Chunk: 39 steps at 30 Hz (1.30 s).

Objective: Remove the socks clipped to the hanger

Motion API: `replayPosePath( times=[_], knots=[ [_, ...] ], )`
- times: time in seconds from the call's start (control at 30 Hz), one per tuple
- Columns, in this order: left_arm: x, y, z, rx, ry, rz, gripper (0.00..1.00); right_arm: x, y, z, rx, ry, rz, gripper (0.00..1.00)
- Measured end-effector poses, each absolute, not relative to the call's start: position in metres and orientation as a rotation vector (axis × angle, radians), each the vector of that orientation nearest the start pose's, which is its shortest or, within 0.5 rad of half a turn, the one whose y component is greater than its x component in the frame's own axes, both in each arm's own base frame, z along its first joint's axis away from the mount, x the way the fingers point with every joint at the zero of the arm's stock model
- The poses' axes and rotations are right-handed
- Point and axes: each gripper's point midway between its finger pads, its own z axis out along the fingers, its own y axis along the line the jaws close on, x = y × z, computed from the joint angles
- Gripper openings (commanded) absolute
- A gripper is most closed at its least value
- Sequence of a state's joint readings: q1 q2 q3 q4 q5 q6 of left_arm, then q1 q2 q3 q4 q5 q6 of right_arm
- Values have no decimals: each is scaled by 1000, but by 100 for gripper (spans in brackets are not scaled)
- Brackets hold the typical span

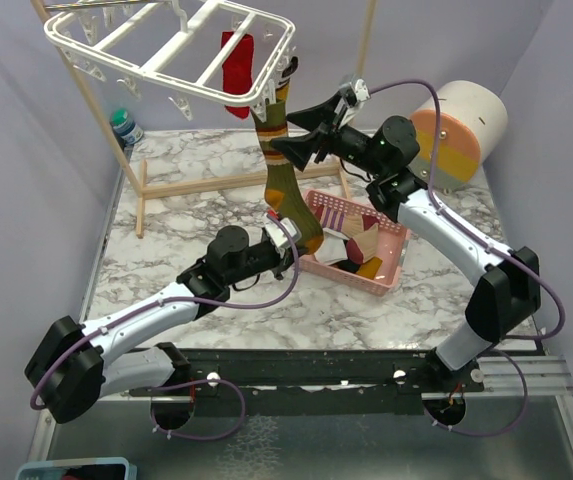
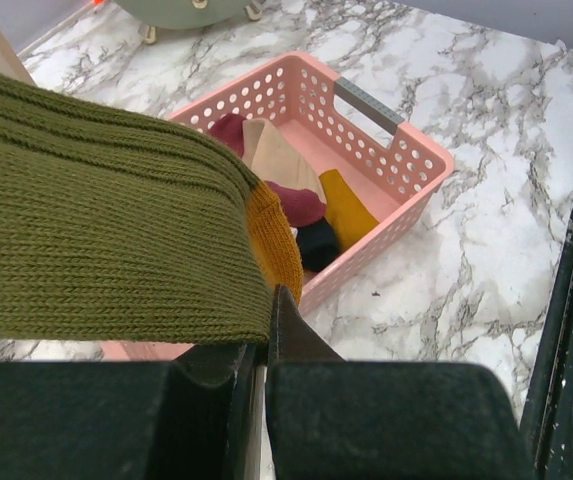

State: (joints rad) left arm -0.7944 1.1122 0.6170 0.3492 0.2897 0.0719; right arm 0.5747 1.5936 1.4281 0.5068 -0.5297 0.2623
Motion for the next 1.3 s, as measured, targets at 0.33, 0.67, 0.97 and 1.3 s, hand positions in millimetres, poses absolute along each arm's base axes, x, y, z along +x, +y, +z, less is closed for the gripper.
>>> replayPosePath(
  times=[0.33,0.67,0.97,1.3],
  knots=[
    [223,-296,214,946,1523,-781,0,397,333,423,-659,1123,1304,84],
    [219,-296,210,953,1545,-806,0,401,359,439,-686,953,1640,84],
    [217,-300,202,968,1565,-828,0,398,368,435,-682,953,1722,84],
    [214,-302,196,978,1585,-852,0,377,391,456,-722,871,1750,83]
  ],
)
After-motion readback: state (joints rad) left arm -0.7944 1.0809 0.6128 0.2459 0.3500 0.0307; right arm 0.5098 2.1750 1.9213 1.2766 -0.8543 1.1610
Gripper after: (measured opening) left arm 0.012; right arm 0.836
